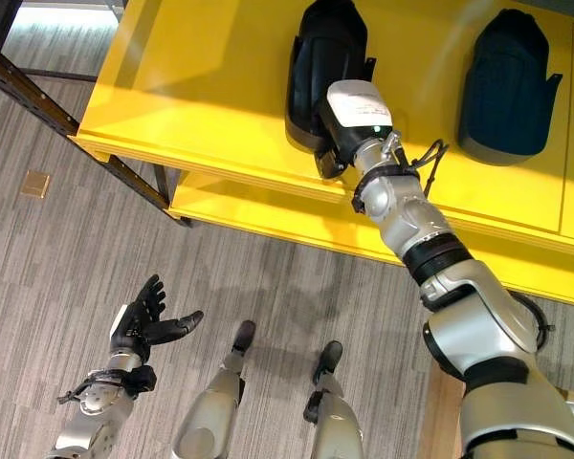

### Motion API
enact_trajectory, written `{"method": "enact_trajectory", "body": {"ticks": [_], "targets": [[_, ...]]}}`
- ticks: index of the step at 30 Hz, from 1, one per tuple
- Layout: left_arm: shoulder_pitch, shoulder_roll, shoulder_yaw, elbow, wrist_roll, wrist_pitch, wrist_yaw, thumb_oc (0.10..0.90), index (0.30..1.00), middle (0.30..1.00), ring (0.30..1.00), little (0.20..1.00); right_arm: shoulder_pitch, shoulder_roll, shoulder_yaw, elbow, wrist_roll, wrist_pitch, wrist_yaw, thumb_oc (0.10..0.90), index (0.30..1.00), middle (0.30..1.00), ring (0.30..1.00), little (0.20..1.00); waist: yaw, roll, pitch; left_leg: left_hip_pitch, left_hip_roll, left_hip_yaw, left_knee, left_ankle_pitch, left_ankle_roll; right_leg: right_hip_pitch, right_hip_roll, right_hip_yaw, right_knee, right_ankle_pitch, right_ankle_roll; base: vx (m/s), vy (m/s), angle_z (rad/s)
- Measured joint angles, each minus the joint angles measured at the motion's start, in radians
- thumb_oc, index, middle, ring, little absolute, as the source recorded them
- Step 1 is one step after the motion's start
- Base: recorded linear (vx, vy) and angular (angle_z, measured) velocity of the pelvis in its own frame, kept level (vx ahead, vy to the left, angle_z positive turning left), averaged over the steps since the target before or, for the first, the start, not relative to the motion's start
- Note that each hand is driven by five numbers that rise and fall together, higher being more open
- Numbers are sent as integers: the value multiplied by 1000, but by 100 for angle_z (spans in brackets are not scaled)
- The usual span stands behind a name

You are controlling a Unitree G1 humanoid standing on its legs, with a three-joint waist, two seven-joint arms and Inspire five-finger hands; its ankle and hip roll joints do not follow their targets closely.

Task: Move parts from the plastic box to the shelf.

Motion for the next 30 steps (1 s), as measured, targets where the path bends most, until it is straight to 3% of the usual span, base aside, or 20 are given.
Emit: {"method": "enact_trajectory", "body": {"ticks": [11, 18, 23, 24, 25, 30], "targets": [[3, 16, 1, -5, -37, 0, 0, 900, 1000, 1000, 1000, 1000, -67, 1, 32, 112, 14, 7, -15, 400, 300, 300, 300, 300, 1, 5, -2, -3, -1, -7, -1, 1, -1, 0, 0, -4, 1, -2, 0, 0, 0, 0], [3, 16, 1, -5, -39, -1, 0, 900, 1000, 1000, 1000, 1000, -93, 8, 33, 151, 35, 14, -19, 400, 300, 300, 300, 300, 4, 36, -4, -4, -7, -9, -1, 3, 0, -1, -5, -6, 1, -2, 1, 0, 0, 0], [4, 16, 1, -5, -39, -1, -1, 900, 1000, 1000, 1000, 1000, -121, 8, 66, 187, 35, 13, -20, 400, 300, 300, 300, 300, 4, 36, -4, -6, -10, -11, -1, 3, 0, -1, -8, -7, 1, -4, 3, 0, 0, 0], [5, 16, 1, -5, -39, -1, -1, 900, 1000, 1000, 1000, 1000, -122, 7, 68, 189, 34, 12, -20, 424, 333, 333, 333, 333, 4, 36, -4, -7, -10, -11, -1, 3, 0, -1, -8, -7, 1, -4, 3, 0, 0, 0], [5, 16, 1, -5, -39, -1, -1, 900, 1000, 1000, 1000, 1000, -125, 4, 75, 189, 34, 12, -20, 900, 1000, 1000, 1000, 1000, 3, 36, -4, -7, -10, -11, -1, 3, 0, -2, -8, -7, 1, -4, 3, 0, 0, 0], [5, 16, 1, -5, -39, -1, -2, 900, 1000, 1000, 1000, 1000, -155, -19, 148, 189, 5, 10, -18, 900, 1000, 1000, 1000, 1000, 2, 36, -4, -8, -10, -11, -1, 3, 0, -3, -9, -7, 2, -4, 3, 0, 0, 0]]}}
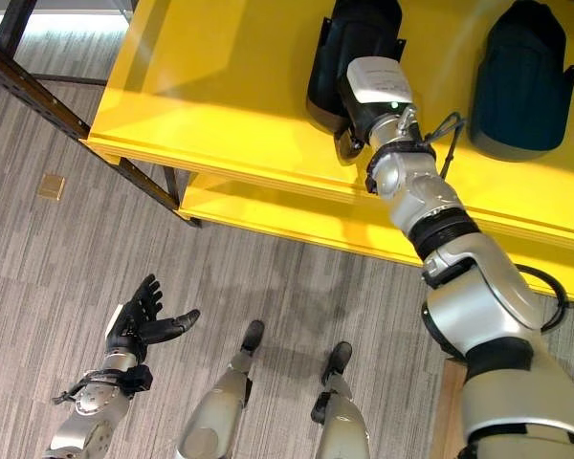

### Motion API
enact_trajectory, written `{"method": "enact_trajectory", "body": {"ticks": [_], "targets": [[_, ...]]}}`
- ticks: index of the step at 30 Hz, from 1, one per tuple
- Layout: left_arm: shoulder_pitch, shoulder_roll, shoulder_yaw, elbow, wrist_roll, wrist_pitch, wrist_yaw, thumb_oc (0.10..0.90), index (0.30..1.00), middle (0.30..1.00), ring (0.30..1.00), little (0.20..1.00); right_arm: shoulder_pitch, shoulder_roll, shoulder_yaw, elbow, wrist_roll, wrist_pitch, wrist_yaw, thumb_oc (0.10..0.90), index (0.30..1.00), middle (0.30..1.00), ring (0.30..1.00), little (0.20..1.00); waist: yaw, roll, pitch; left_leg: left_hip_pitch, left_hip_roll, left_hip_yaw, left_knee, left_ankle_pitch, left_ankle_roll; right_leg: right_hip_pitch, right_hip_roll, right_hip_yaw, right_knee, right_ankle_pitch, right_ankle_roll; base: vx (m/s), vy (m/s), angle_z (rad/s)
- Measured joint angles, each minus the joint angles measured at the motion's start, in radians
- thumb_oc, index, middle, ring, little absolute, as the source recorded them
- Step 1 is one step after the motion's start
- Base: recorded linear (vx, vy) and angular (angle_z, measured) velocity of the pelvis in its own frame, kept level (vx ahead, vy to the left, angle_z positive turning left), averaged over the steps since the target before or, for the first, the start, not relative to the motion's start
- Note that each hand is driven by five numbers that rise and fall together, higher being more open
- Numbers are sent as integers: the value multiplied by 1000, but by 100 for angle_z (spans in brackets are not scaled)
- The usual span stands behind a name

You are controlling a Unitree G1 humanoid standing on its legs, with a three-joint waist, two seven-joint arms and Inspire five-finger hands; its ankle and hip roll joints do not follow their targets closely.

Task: Move parts from the plastic box to the shelf.

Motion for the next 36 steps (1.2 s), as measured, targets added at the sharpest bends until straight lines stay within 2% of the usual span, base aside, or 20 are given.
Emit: {"method": "enact_trajectory", "body": {"ticks": [6, 15, 20, 23, 27, 36], "targets": [[-1, 0, 0, 1, 0, 0, -15, 900, 1000, 1000, 1000, 1000, -6, -7, 10, -3, -52, 0, 3, 900, 1000, 1000, 1000, 1000, -1, 0, 0, -1, 0, 0, 0, 0, 0, 0, 0, -1, 0, -1, 1, 0, 0, 0], [-11, 0, 1, 1, 0, 0, -20, 900, 1000, 1000, 1000, 1000, -18, -62, 37, -12, -75, 3, 19, 900, 1000, 1000, 1000, 1000, -3, 0, 0, -1, 0, 0, 0, 0, 0, 0, 0, 0, 0, 0, 1, 0, 0, 0], [-14, 0, 2, 1, 0, 0, -20, 900, 1000, 1000, 1000, 1000, -58, -83, 38, -26, -92, 8, 22, 900, 1000, 1000, 1000, 1000, -25, -1, 0, 3, 1, 4, 0, 0, 0, 0, 1, 3, 1, 1, 1, 0, 0, 0], [-17, 0, 3, 2, 1, 0, -20, 900, 1000, 1000, 1000, 1000, -62, -108, 40, -66, -92, 8, 28, 900, 1000, 1000, 1000, 1000, -27, -1, 0, 11, 2, 7, 0, 0, 1, 6, 2, 6, 1, 2, 0, 12, 11, -5], [-19, 0, 27, 4, 1, 0, -18, 900, 1000, 1000, 1000, 1000, -66, -154, 41, -214, -89, 22, 42, 900, 1000, 1000, 1000, 1000, -40, -2, 0, 21, 3, 12, -1, 0, 1, 12, 3, 10, 3, 2, 0, 5, 7, -2], [-14, 0, 53, 4, 1, 3, -16, 900, 1000, 1000, 1000, 1000, -68, -161, 30, -466, -79, 2, 44, 900, 1000, 1000, 1000, 1000, -61, -17, 0, 48, 15, 33, -3, -2, 2, 23, 13, 34, 4, 6, -5, 11, 9, -7]]}}
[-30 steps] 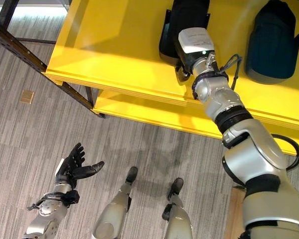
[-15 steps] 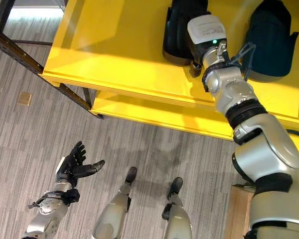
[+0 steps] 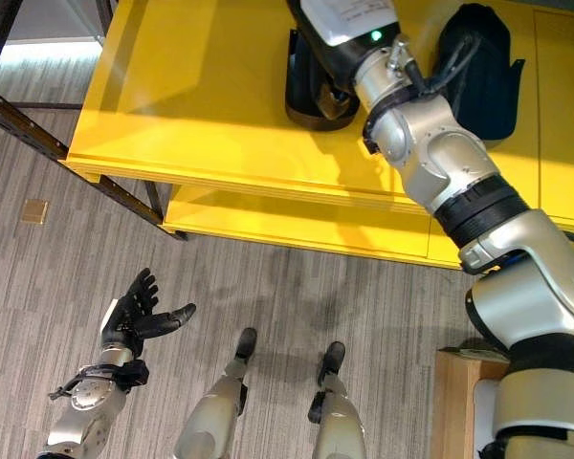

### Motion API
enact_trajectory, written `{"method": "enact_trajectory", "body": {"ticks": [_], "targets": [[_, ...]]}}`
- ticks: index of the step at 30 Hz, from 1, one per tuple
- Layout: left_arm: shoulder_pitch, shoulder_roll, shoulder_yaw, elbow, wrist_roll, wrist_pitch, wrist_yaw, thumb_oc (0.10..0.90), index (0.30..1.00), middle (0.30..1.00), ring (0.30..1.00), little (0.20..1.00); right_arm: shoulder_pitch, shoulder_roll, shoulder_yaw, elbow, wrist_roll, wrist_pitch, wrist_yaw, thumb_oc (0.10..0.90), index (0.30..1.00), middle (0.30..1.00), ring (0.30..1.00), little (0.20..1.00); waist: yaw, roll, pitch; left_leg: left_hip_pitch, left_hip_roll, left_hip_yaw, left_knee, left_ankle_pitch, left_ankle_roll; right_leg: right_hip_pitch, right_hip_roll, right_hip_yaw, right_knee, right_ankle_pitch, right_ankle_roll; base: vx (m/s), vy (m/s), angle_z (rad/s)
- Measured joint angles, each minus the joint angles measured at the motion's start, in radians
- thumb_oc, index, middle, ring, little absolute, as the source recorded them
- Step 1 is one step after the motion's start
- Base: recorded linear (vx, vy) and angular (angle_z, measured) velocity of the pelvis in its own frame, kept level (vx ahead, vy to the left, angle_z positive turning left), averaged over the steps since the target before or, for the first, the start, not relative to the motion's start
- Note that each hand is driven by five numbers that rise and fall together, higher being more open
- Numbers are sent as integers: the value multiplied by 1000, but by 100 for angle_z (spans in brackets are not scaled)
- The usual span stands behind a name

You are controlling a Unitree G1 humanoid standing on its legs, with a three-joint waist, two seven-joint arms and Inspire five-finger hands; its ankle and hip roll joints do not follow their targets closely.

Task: Move parts from the plastic box to the shelf.

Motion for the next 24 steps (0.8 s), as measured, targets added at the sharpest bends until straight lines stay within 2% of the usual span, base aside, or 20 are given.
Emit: {"method": "enact_trajectory", "body": {"ticks": [3, 7, 9, 10, 13, 14, 16, 17, 22, 24], "targets": [[4, 0, 19, 0, 0, 1, 5, 900, 1000, 1000, 1000, 1000, 1, -18, -14, -68, 9, -7, 1, 900, 1000, 1000, 1000, 1000, -9, -10, -1, 5, 3, 1, 0, 0, 0, 4, 3, 2, 0, 0, -1, 31, 11, 0], [25, -3, 50, -1, 2, 9, 3, 900, 1000, 1000, 1000, 1000, 66, -65, -117, -215, 32, -27, 12, 900, 1000, 1000, 1000, 1000, -23, -35, -6, 42, 3, 11, -10, -5, 3, 37, 3, 6, -9, 0, -1, 57, 20, -3], [45, -3, 61, -2, 2, 9, 4, 900, 1000, 1000, 1000, 1000, 146, -79, -200, -285, 44, -33, 12, 900, 1000, 1000, 1000, 1000, -19, -54, -15, 63, 3, 18, -12, -11, 5, 58, 2, 7, -16, 0, 0, 88, 35, -8], [54, -17, 85, -5, 3, 19, 1, 900, 1000, 1000, 1000, 1000, 291, -95, -295, -362, 68, -35, 29, 900, 1000, 1000, 1000, 1000, -20, -74, -25, 89, 3, 23, -14, -22, 7, 89, 4, 16, -33, 0, 0, 74, 51, -12], [73, -26, 98, -4, 3, 30, 5, 900, 1000, 1000, 1000, 1000, 426, -82, -373, -407, 106, -42, 26, 900, 1000, 1000, 1000, 1000, -31, -96, -40, 107, 0, 40, -14, -33, 12, 106, 3, 29, -49, 4, 4, 85, 88, -14], [75, -39, 104, -5, 4, 31, 4, 900, 1000, 1000, 1000, 1000, 499, -55, -438, -440, 119, -44, 27, 900, 1000, 1000, 1000, 1000, -33, -99, -43, 115, -2, 45, -13, -36, 14, 111, 4, 31, -50, 5, 4, 71, 97, -14], [94, -81, 121, -6, 8, 42, 6, 900, 1000, 1000, 1000, 1000, 667, 60, -567, -518, 156, -45, 19, 900, 1000, 1000, 1000, 1000, -33, -102, -51, 146, -4, 54, -15, -46, 17, 137, 4, 43, -55, 3, 5, 26, 82, -18], [106, -82, 116, -9, 10, 47, 4, 900, 1000, 1000, 1000, 1000, 698, 70, -566, -533, 168, -44, 15, 900, 1000, 1000, 1000, 1000, -43, -100, -56, 153, -3, 62, -15, -52, 19, 142, 1, 51, -61, 4, 6, 36, 126, -28], [117, -104, 107, -21, 51, 56, 1, 900, 1000, 1000, 1000, 1000, 992, 288, -703, -620, 250, -54, 1, 900, 1000, 1000, 1000, 1000, -78, -96, -99, 181, -14, 87, -13, -68, 31, 166, -11, 66, -72, 5, 12, 39, 139, -11], [99, -118, 105, -47, 70, 57, -2, 900, 1000, 1000, 1000, 1000, 1054, 291, -704, -632, 283, -54, 3, 900, 1000, 1000, 1000, 1000, -81, -93, -103, 192, -33, 102, -12, -72, 39, 175, -25, 80, -82, 14, 22, 43, 234, -10]]}}
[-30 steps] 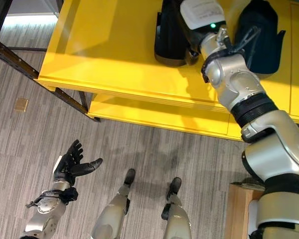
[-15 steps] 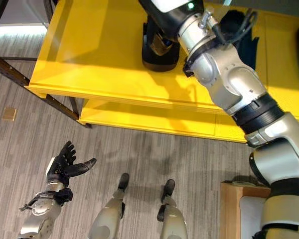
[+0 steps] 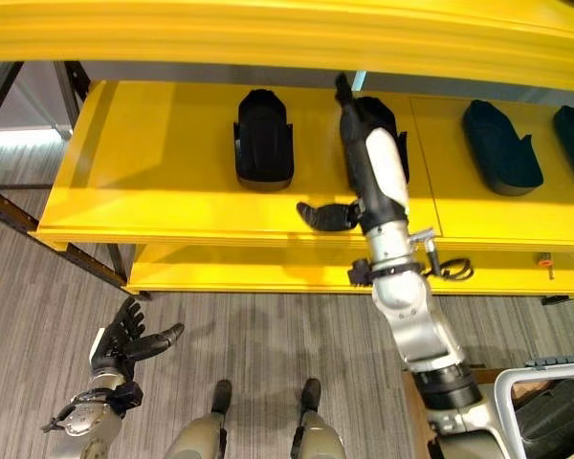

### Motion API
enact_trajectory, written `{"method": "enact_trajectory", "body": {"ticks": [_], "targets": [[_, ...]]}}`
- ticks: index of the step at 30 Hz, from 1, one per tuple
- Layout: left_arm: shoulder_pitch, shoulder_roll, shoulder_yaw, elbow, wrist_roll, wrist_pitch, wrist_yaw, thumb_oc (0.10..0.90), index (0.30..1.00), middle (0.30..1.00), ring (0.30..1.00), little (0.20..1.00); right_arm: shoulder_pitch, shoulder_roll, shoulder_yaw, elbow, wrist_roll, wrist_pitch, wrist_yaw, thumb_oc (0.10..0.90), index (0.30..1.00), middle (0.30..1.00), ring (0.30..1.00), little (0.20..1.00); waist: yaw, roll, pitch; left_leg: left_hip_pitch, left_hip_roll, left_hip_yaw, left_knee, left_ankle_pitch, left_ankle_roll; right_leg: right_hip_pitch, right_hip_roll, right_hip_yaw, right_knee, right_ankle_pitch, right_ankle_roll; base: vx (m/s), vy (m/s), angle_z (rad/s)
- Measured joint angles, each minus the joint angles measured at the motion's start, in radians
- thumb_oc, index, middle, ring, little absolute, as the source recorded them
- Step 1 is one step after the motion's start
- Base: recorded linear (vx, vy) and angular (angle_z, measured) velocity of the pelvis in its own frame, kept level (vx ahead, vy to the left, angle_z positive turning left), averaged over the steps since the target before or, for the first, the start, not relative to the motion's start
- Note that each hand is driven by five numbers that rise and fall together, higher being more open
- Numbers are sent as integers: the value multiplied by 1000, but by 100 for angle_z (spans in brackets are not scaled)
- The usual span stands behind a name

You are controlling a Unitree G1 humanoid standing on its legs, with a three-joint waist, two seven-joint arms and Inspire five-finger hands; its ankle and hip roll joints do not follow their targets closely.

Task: Move parts from the plastic box to the shelf.

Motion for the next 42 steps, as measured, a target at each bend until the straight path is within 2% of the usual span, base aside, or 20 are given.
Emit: {"method": "enact_trajectory", "body": {"ticks": [6, 11, 12, 14, 15, 16, 17, 19, 20, 21, 22, 23, 24, 26, 27, 28, 30, 32, 36, 42], "targets": [[6, 1, 0, -7, 60, 6, 6, 900, 1000, 1000, 1000, 1000, 120, 52, -1, -71, 22, -22, 8, 900, 1000, 1000, 1000, 1000, -26, 3, -42, 24, -42, 20, -1, -6, 33, 0, -40, 21, 24, -7, 20, -1, 167, -5], [10, 12, -15, -6, 100, 6, 6, 900, 1000, 1000, 1000, 1000, 138, 77, 4, -71, 42, -38, 13, 900, 1000, 1000, 1000, 1000, -48, -20, -65, 35, -86, 68, 3, -12, 65, -19, -83, 73, 31, 8, 51, -50, 93, -26], [12, 15, -15, -4, 99, 6, 7, 900, 1000, 1000, 1000, 1000, 144, 86, 16, -70, 44, -41, 13, 900, 1000, 1000, 1000, 1000, -46, -29, -69, 38, -92, 100, 9, -14, 70, -33, -85, 78, 36, 32, 57, -146, 95, -65], [19, 18, -16, -3, 99, 5, 15, 900, 1000, 1000, 1000, 1000, 136, 85, 47, -69, 44, -41, 14, 900, 1000, 1000, 1000, 1000, -27, -30, -70, 36, -80, 159, 27, -22, 83, -72, -61, 36, 34, 117, 34, -158, 79, -103], [24, 20, -15, -2, 98, 6, 25, 900, 1000, 1000, 1000, 1000, 114, 89, 74, -46, 44, -50, 12, 900, 1000, 1000, 1000, 1000, -17, -27, -68, 33, -51, 210, 40, -28, 95, -84, -54, -42, 8, 188, 30, -112, -1, -115], [20, 15, -15, 11, 98, 6, 23, 900, 1000, 1000, 1000, 1000, 97, 94, 89, -11, 44, -52, 12, 900, 1000, 1000, 1000, 1000, -17, -19, -66, 38, -33, 239, 37, -23, 102, -86, -69, -199, 20, 185, 31, -145, -63, -84], [7, -26, -13, 8, 96, -4, 25, 900, 1000, 1000, 1000, 1000, 115, 82, 91, 8, 43, -51, 12, 900, 1000, 1000, 1000, 1000, -19, 5, -68, 40, -14, 237, 37, -25, 114, -76, -132, -297, 206, 31, -4, -102, -66, -42], [-3, -26, -19, -5, 96, -12, 25, 900, 1000, 1000, 1000, 1000, 127, 66, 85, -2, 42, -54, 13, 900, 1000, 1000, 1000, 1000, -18, 26, -64, 21, 10, 221, 42, -17, 112, -69, -134, -151, 339, -52, 27, -101, -41, -2], [-4, -15, -19, -8, 95, -12, 26, 900, 1000, 1000, 1000, 1000, 127, 65, 82, -8, 41, -54, 13, 900, 1000, 1000, 1000, 1000, -12, 26, -64, 13, 16, 215, 37, -9, 112, -53, -136, -113, 361, -78, 41, -109, -142, -25], [0, 14, -19, -9, 89, -11, 29, 900, 1000, 1000, 1000, 1000, 115, 75, 83, -14, 39, -55, 13, 900, 1000, 1000, 1000, 1000, 22, 22, -67, 4, 34, 246, 31, 7, 101, 11, -177, -161, 345, -119, 39, -120, -125, -49], [6, 25, -18, -10, 89, -12, 33, 900, 1000, 1000, 1000, 1000, 109, 83, 84, -14, 39, -57, 13, 900, 1000, 1000, 1000, 1000, 41, 20, -67, 1, 36, 257, 31, 6, 97, 39, -188, -191, 320, -111, 40, -88, -167, -70], [15, 34, -16, -12, 88, -12, 46, 900, 1000, 1000, 1000, 1000, 97, 83, 90, -9, 34, -60, 10, 900, 1000, 1000, 1000, 1000, 66, 21, -67, -5, 48, 291, 37, 15, 83, 62, -225, -263, 323, -140, 38, -38, -144, -89], [31, 44, 2, -28, 87, -14, 51, 900, 1000, 1000, 1000, 1000, 77, 87, 109, -4, 28, -59, 10, 900, 1000, 1000, 1000, 1000, 98, 2, -75, -17, 54, 328, 36, 20, 63, 72, -252, -336, 290, -87, 22, 19, -245, -82], [51, 40, 30, -31, 85, -14, 68, 900, 1000, 1000, 1000, 1000, 68, 89, 125, 9, 17, -59, 10, 900, 1000, 1000, 1000, 1000, 87, -14, -73, -11, 62, 335, 1, 63, 19, 134, -209, -320, 148, -137, 116, 15, -254, -44], [71, 9, 29, -39, 84, -16, 68, 900, 1000, 1000, 1000, 1000, 86, 73, 121, 27, 7, -52, 10, 900, 1000, 1000, 1000, 1000, 77, 14, -82, -4, 95, 334, -14, 87, 3, 132, -161, -312, 127, -130, 115, 10, -305, -19], [78, 0, 29, -42, 84, -19, 67, 900, 1000, 1000, 1000, 1000, 95, 66, 118, 28, 3, -47, 9, 900, 1000, 1000, 1000, 1000, 75, 18, -84, 3, 107, 337, -19, 90, -2, 135, -147, -305, 119, -133, 110, 19, -270, -40], [112, -34, 24, -45, 75, -23, 67, 900, 1000, 1000, 1000, 1000, 155, 52, 95, 28, -18, -43, 3, 900, 1000, 1000, 1000, 1000, 53, 24, -93, 27, 164, 362, -36, 100, -27, 134, -86, -270, 89, -134, 89, 15, -205, -55], [113, -36, 4, -45, 51, -23, 62, 900, 1000, 1000, 1000, 1000, 199, 45, 61, 27, -18, -42, -3, 900, 1000, 1000, 1000, 1000, 10, 22, -98, 26, 189, 365, -49, 105, -39, 127, -56, -263, 69, -127, 76, 10, -165, -35], [93, -39, -16, -46, 50, -22, 44, 900, 1000, 1000, 1000, 1000, 255, 33, 20, 27, -14, -38, -10, 900, 1000, 1000, 1000, 1000, -41, 25, -108, 23, 204, 393, -61, 121, -52, 111, -32, -234, 31, -89, 58, 28, -230, -26], [60, -39, -43, -55, 50, -23, 37, 900, 1000, 1000, 1000, 1000, 344, 40, -23, 22, -9, -48, -13, 900, 1000, 1000, 1000, 1000, -94, 60, -134, 39, 248, 436, -72, 130, -59, 84, 14, -193, 17, -85, 45, 36, -193, -26]]}}
